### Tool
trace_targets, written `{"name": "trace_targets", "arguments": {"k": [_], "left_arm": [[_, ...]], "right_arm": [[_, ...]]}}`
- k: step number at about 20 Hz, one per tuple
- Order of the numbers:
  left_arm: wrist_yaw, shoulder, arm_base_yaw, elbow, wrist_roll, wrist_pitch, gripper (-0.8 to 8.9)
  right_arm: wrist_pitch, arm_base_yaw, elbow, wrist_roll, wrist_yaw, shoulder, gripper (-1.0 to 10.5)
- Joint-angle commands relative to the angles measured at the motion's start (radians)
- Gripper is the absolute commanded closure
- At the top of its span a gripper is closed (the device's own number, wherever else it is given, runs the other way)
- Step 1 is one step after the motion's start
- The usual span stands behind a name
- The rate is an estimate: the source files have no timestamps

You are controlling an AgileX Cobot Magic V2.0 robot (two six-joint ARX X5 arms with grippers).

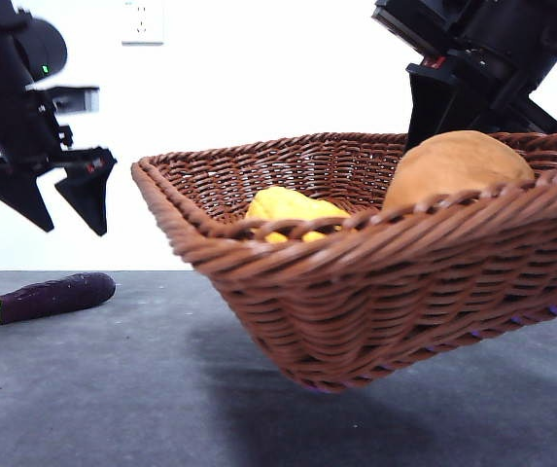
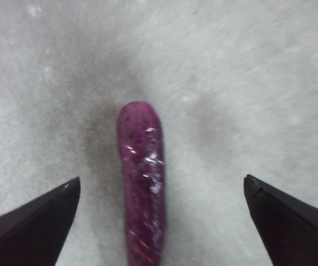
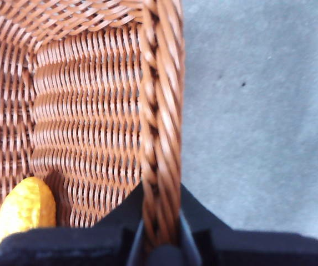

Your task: Help me put the vegetables on the table into the basket

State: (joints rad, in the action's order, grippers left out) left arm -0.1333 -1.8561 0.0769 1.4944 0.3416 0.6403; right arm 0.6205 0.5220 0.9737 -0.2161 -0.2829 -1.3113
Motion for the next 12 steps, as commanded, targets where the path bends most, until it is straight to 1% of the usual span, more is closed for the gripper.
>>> {"name": "trace_targets", "arguments": {"k": [1, 8, 9, 11, 12], "left_arm": [[0.003, -0.07, -0.011, 0.045, 0.033, 0.026, 3.15], [0.003, -0.197, -0.014, 0.068, 0.032, 0.037, 3.18], [0.003, -0.21, -0.014, 0.068, 0.027, 0.041, 3.6], [0.003, -0.224, -0.014, 0.068, 0.024, 0.045, 4.76], [0.003, -0.226, -0.014, 0.068, 0.014, 0.045, 5.64]], "right_arm": [[-0.019, 0.0, -0.006, 0.011, 0.0, 0.007, 9.6], [-0.044, 0.0, -0.006, 0.011, 0.003, 0.007, 9.6], [-0.045, 0.0, -0.006, 0.011, 0.003, 0.007, 9.6], [-0.044, 0.0, -0.006, 0.012, 0.004, 0.007, 9.6], [-0.044, 0.0, -0.006, 0.011, 0.004, 0.007, 9.6]]}}
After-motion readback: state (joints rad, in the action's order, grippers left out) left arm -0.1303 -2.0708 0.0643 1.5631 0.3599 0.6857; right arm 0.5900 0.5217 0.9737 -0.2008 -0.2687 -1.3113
